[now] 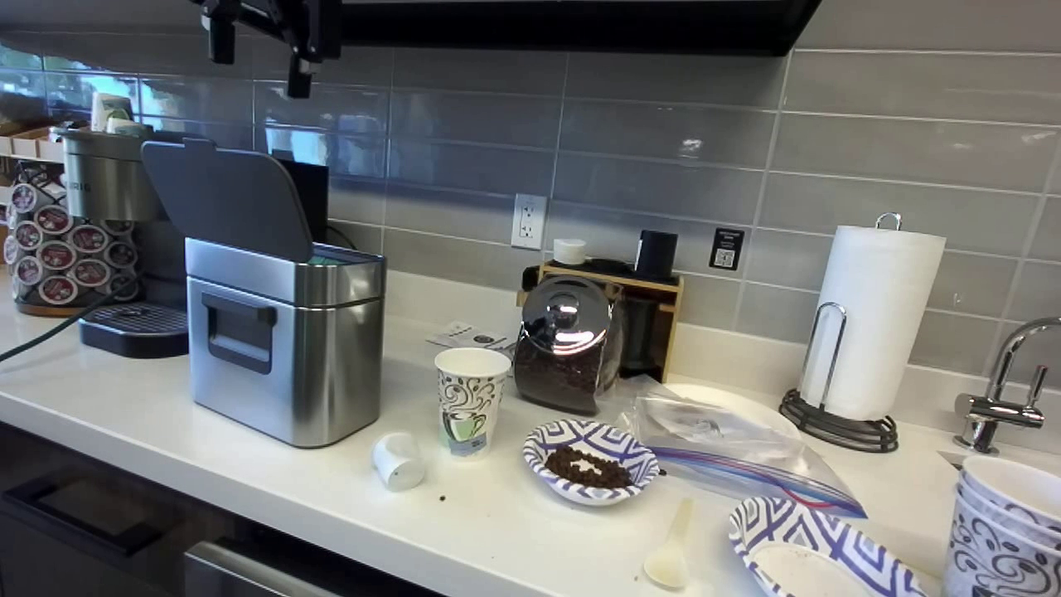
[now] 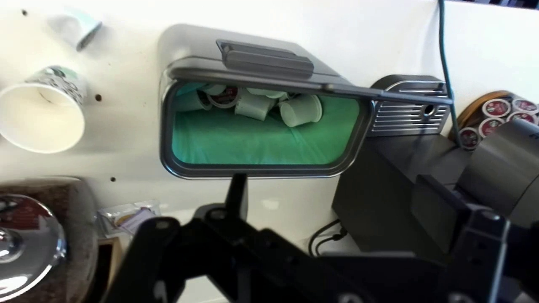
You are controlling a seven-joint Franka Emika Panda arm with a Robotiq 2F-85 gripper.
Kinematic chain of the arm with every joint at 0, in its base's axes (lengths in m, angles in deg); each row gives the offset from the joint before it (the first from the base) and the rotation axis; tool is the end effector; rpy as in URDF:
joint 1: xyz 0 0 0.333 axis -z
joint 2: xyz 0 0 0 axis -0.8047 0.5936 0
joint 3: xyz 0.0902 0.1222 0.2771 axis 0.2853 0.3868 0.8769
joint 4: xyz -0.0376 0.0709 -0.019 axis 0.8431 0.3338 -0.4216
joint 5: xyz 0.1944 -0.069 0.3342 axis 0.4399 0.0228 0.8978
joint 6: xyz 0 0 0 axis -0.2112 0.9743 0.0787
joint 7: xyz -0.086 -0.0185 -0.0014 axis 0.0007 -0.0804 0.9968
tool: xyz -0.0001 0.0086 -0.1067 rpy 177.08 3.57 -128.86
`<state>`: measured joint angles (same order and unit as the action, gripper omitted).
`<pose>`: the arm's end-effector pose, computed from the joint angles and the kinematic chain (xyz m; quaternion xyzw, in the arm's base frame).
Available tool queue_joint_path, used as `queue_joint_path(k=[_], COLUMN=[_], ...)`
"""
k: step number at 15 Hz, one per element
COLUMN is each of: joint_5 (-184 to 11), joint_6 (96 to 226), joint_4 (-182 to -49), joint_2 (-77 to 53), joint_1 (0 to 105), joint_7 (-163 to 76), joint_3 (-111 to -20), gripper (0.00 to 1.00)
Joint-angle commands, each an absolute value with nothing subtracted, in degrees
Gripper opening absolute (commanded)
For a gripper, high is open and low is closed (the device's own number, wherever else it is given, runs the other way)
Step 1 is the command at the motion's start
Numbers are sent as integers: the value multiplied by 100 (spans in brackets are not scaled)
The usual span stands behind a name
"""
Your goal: Open the lid on the bin.
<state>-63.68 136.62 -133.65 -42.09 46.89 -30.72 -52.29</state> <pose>0.4815 0.1683 0.6077 -0.9693 -0.1643 -0.0968 0.1554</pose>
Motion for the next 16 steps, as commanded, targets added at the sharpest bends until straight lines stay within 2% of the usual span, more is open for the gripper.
queue_joint_path(k=[1,8,16], joint_5=[-6910,-7408,-7701], joint_6=[13078,11593,11569], joint_4=[-13347,-12955,-12915], joint_2=[-4411,-4388,-4398], joint_1=[4729,4755,4721], joint_7=[-4215,-4748,-4598], joint_3=[-5222,-5267,-5245], gripper=[100,100,100])
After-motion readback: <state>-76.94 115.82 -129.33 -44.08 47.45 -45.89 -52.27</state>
